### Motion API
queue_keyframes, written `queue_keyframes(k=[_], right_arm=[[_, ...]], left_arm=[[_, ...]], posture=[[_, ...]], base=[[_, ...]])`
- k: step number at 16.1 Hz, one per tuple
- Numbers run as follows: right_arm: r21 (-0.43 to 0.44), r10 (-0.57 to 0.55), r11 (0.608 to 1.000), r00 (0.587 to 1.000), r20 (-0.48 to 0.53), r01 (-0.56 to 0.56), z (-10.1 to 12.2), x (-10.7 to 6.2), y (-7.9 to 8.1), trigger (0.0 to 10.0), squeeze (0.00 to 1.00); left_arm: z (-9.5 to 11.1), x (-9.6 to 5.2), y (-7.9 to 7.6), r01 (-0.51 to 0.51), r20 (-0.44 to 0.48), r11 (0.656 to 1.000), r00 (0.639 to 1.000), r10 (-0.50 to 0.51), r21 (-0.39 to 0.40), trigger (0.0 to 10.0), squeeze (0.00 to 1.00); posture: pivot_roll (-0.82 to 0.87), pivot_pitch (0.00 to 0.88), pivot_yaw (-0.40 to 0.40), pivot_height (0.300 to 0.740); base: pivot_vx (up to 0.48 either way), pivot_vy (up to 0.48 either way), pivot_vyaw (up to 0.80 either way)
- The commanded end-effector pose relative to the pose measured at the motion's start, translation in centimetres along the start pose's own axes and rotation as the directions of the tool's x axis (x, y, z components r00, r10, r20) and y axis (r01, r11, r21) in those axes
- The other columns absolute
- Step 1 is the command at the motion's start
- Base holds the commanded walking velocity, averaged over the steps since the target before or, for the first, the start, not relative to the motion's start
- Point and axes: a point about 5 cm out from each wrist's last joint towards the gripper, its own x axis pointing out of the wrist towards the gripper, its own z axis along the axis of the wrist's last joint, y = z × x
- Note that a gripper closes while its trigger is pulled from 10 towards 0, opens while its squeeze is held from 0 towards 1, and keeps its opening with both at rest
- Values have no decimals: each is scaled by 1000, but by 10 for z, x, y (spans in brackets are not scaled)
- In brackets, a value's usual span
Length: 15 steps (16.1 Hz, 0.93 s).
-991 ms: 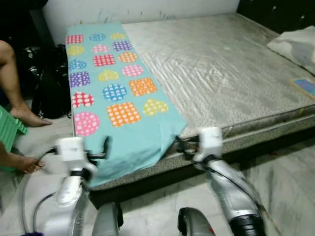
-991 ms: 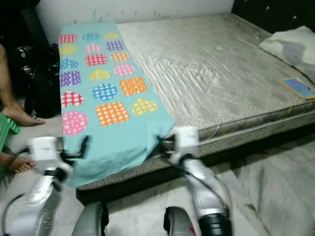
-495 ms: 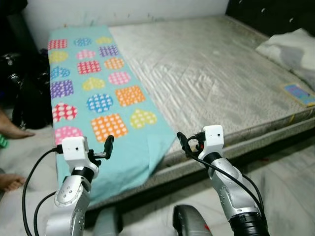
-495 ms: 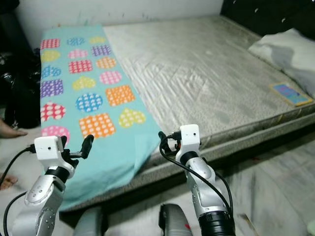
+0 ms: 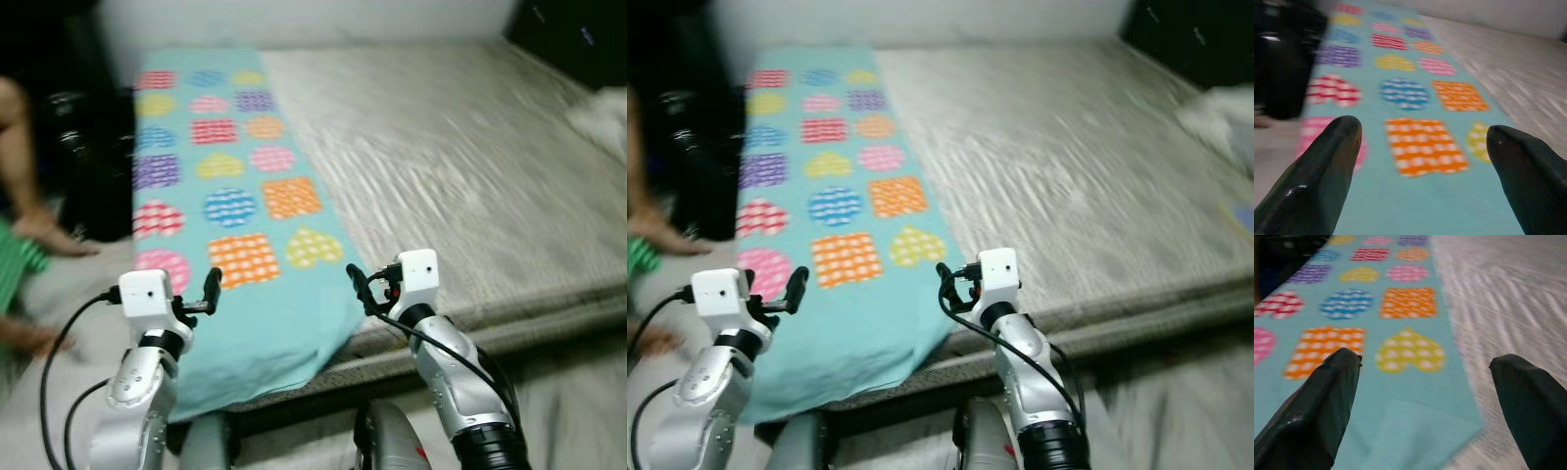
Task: Clean up the room
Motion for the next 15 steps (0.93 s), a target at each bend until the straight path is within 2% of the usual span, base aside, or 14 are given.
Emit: queue_keyframes(k=[1, 2, 8, 12, 15], right_arm=[[-2, 16, 1000, 1000, -2, -16, -1, 1, 6, 10000, 0], [-1, 15, 1000, 1000, -1, -15, -1, 1, 6, 10000, 0], [34, 1, 999, 1000, -1, -1, -2, 1, 4, 10000, 0], [43, 3, 999, 1000, -2, -3, -3, 0, 5, 10000, 0], [43, 0, 999, 1000, -4, 0, -4, 0, 5, 10000, 0]], left_arm=[[-3, -2, 5, -17, -13, 1000, 1000, 17, 6, 10000, 0], [-3, -2, 5, -17, -14, 1000, 1000, 17, 7, 10000, 0], [-3, -3, 4, -14, -18, 1000, 1000, 14, 5, 10000, 0], [-3, -3, 4, -2, -14, 1000, 1000, 2, -1, 10000, 0], [-3, -3, 4, 0, -15, 1000, 1000, -1, -1, 10000, 0]], posture=[[-42, 57, -33, 602], [-42, 57, -33, 602], [-42, 64, -32, 602], [-42, 72, -31, 570], [-42, 72, -31, 570]], base=[[0, 0, 794], [0, 0, 788], [0, 0, 0], [0, 0, 0], [252, 0, 0]])
